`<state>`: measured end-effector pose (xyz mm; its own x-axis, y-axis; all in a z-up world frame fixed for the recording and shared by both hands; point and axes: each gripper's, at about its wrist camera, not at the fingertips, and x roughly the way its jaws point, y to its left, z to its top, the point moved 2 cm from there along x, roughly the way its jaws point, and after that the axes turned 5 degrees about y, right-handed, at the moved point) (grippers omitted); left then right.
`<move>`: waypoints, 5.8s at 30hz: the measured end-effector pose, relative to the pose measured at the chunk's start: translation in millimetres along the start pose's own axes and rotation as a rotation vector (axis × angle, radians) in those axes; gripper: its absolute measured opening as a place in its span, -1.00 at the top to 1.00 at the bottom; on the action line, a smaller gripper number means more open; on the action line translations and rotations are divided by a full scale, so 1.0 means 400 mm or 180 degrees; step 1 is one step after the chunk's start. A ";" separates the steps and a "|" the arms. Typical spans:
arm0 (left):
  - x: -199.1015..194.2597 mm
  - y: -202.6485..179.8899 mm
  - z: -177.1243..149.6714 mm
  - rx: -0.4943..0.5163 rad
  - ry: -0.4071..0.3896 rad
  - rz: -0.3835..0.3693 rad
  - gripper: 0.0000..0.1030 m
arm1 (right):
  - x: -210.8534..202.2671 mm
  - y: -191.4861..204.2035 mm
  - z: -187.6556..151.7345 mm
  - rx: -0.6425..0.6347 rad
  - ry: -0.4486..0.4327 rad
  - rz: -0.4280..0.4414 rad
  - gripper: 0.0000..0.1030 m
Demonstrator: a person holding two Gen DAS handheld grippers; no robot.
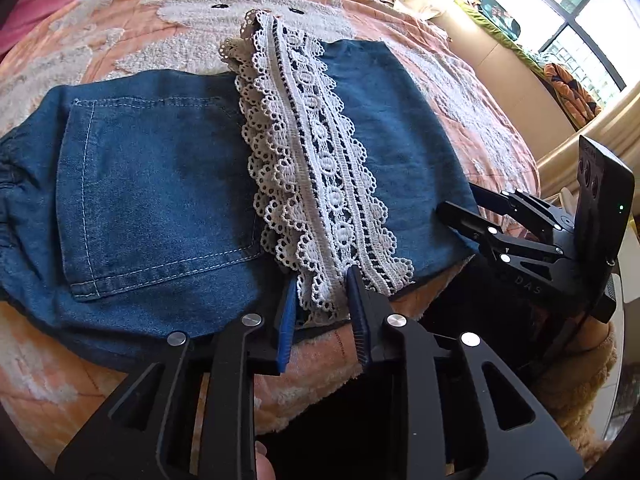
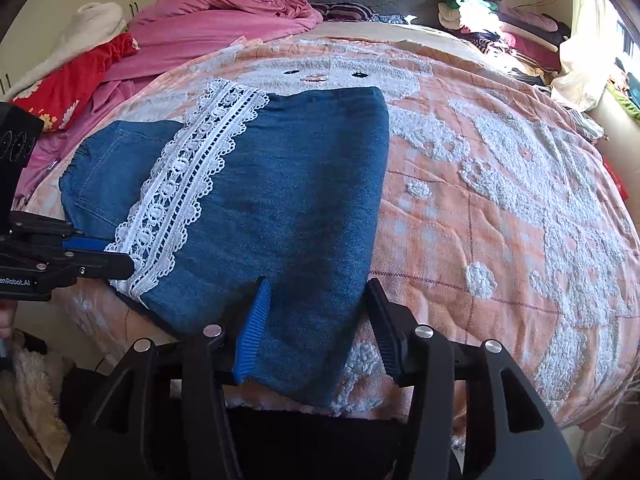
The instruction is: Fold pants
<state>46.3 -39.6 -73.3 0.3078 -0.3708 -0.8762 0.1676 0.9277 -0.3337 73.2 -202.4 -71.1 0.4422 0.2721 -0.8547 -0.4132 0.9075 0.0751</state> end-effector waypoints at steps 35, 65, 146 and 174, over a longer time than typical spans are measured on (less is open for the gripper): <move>-0.233 0.147 0.006 -0.0218 -0.0769 0.0349 -0.02 | -0.134 0.127 0.076 0.0237 -0.0655 0.0545 -0.54; -0.151 0.423 0.055 -0.1074 -0.0641 -0.0088 0.12 | 0.113 0.612 0.116 -0.1257 -0.0005 0.0319 -0.46; -0.024 0.043 0.055 0.0174 -0.0319 0.0666 -0.20 | 0.045 0.016 0.137 0.0466 -0.0181 -0.0009 -0.25; -0.095 -0.014 0.051 0.0356 -0.0495 0.0830 -0.38 | -0.108 -0.009 0.110 0.0657 -0.0720 -0.0006 -0.49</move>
<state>52.6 -31.5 -31.1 0.4920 -0.1315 -0.8606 0.1634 0.9849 -0.0571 90.6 -203.6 -11.8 0.6184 0.3137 -0.7205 -0.2519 0.9476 0.1964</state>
